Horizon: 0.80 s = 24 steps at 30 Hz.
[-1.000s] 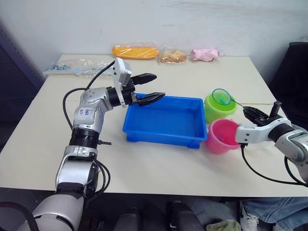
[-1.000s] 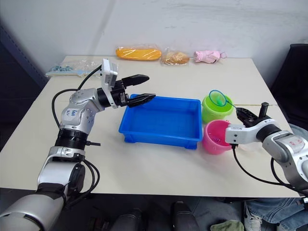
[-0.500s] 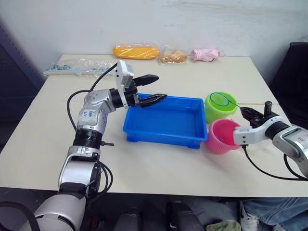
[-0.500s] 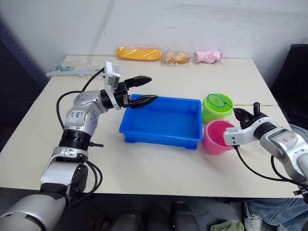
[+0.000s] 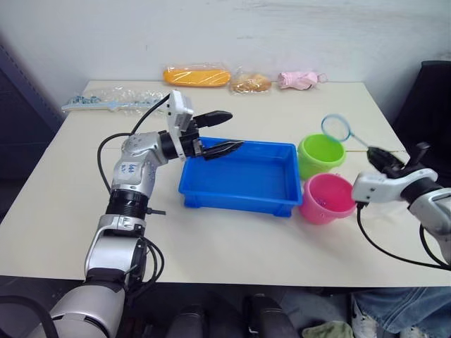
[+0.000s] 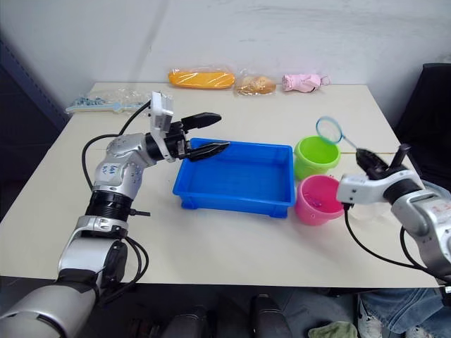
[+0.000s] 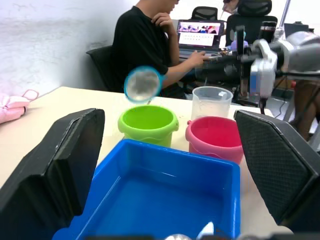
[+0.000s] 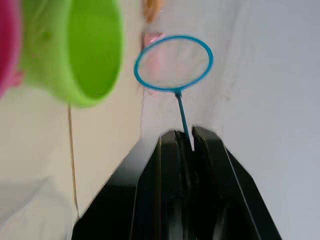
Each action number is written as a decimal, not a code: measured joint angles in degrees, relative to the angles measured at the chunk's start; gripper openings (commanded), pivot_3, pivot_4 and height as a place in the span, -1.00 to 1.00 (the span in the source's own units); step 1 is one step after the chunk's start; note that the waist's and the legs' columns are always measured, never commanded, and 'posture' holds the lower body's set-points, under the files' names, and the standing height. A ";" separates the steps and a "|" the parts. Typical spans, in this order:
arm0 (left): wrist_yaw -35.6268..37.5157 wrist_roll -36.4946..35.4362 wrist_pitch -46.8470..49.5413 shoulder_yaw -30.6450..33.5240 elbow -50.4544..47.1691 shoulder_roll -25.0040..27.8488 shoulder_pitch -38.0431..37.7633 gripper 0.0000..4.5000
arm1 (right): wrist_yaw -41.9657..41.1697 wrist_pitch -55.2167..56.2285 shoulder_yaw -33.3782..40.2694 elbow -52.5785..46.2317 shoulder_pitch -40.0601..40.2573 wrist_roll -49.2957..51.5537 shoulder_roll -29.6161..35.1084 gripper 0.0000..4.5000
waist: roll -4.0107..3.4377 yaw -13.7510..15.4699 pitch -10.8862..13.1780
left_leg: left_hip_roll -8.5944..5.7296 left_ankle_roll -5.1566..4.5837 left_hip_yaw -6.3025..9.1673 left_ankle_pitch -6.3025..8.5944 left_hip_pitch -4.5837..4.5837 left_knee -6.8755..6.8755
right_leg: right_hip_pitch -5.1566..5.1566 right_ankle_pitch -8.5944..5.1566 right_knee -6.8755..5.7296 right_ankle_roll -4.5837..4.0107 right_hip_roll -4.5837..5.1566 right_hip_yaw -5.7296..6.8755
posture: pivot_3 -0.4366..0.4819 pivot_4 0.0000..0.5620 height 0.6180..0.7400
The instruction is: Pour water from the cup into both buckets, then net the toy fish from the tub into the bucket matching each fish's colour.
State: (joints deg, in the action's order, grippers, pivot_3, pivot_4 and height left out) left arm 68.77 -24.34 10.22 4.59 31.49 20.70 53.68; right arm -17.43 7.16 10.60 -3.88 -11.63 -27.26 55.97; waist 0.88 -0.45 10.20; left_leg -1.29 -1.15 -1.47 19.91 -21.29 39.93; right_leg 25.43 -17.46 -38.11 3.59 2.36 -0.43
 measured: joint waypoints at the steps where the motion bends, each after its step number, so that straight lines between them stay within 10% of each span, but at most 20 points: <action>1: 2.62 -1.71 1.90 0.65 -0.68 1.52 -0.88 0.99 | -3.13 -2.66 2.23 -1.05 -1.56 6.46 -2.10 -1.00 | 0.00 -0.18 0.00 | 0.01 0.00 0.00 0.00 0.01 0.01 | -0.02 0.00 -0.02 0.00 -0.01 0.01 | -0.05 -0.47 1.00; 12: 17.20 -2.78 -4.97 3.29 -1.80 13.45 -7.45 0.99 | -23.97 -42.85 8.19 -17.03 -5.45 61.70 -10.34 -1.00 | -0.01 0.36 0.00 | 0.01 -0.07 0.20 0.04 -0.03 0.01 | -0.08 0.00 0.11 -0.01 0.15 0.13 | -0.05 -0.47 1.00; 24: 17.31 -5.48 -5.32 3.10 -16.37 25.85 -29.89 0.99 | -37.74 -31.41 -9.14 -21.53 7.14 57.71 -13.97 -1.00 | -0.01 0.21 -0.02 | 0.00 -0.25 0.25 0.16 0.01 -0.11 | -0.16 -0.01 0.28 -0.01 0.22 0.16 | -0.05 -0.47 1.00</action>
State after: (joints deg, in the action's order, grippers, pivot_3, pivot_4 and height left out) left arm 86.08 -29.82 4.90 7.69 15.12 46.55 23.79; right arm -55.17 -24.25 1.46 -25.41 -4.48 30.46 42.00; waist 0.87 -0.24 10.18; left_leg -1.29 -1.40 -1.22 20.07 -21.28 39.82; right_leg 25.27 -17.46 -37.83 3.58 2.58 -0.27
